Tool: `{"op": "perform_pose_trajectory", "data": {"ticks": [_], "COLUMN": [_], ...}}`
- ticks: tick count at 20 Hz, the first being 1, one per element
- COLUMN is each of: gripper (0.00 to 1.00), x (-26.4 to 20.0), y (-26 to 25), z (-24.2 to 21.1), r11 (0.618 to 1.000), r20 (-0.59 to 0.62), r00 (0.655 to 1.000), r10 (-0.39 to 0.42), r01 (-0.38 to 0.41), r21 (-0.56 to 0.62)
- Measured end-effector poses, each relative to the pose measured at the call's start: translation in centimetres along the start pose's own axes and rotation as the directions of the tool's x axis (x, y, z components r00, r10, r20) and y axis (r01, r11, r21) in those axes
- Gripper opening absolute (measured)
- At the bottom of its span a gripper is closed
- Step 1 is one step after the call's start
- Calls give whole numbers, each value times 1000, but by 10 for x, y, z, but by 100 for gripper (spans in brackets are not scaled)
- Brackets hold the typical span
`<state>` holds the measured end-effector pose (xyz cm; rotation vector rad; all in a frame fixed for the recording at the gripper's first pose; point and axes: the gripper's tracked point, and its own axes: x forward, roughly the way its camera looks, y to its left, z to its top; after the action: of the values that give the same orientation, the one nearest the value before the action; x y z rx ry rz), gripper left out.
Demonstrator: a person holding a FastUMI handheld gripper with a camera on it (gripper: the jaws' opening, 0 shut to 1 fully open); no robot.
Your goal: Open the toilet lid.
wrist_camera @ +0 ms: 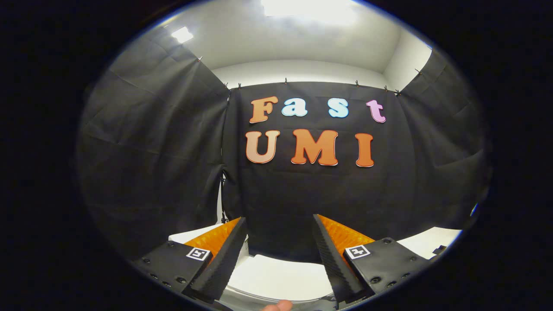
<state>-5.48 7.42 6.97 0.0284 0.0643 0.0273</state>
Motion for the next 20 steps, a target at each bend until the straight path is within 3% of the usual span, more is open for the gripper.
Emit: {"op": "perform_pose_trajectory", "data": {"ticks": [20], "gripper": [98], "x": [-4], "y": [-8], "z": [-3], "r11": [1000], "r20": [-19], "r00": [1000], "r10": [11], "r01": [-12], "r21": [-13]}}
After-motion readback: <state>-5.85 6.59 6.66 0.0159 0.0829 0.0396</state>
